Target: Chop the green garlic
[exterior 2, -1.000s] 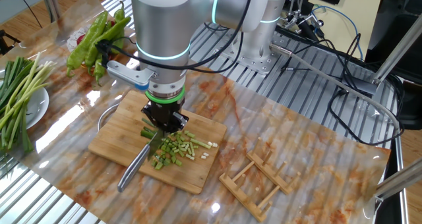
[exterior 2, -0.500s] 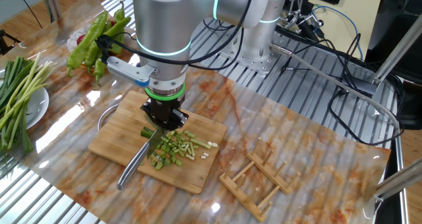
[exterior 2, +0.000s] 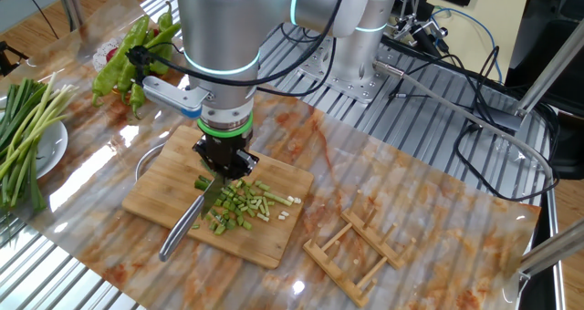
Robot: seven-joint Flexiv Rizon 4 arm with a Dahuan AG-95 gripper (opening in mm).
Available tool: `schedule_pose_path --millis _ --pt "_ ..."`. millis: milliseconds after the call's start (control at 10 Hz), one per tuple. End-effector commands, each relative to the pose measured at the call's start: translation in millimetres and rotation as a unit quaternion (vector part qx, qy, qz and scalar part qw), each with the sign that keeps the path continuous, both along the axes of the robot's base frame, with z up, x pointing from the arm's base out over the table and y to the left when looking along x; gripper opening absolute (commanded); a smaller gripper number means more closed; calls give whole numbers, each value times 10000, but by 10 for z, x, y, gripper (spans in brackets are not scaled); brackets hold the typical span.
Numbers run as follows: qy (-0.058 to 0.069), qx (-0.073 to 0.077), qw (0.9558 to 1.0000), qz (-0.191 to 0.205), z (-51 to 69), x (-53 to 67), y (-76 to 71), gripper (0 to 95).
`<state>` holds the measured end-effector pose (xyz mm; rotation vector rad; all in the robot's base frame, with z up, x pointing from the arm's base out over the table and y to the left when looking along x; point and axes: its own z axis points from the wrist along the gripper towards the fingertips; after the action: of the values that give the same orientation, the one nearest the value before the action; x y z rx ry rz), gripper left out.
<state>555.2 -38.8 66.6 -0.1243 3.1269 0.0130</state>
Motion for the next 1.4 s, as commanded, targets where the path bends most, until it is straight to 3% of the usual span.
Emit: schedule_pose_path --millis 100,400,500,700,800,1200,1300,1400 --pt "8 2 10000 5 4 -9 -13 0" --pt "20 -17 10000 31 -119 -33 -9 0" --pt "-1 -3 10000 27 -217 -38 -2 0" --pt "-130 85 9999 43 -564 -56 5 0" --pt "-177 91 9998 35 -636 -65 6 0" --pt "-128 110 9999 -11 -615 -34 14 0" --pt "-83 109 9999 -19 -573 -28 16 0" --pt "34 90 9999 -33 -454 -20 21 0"
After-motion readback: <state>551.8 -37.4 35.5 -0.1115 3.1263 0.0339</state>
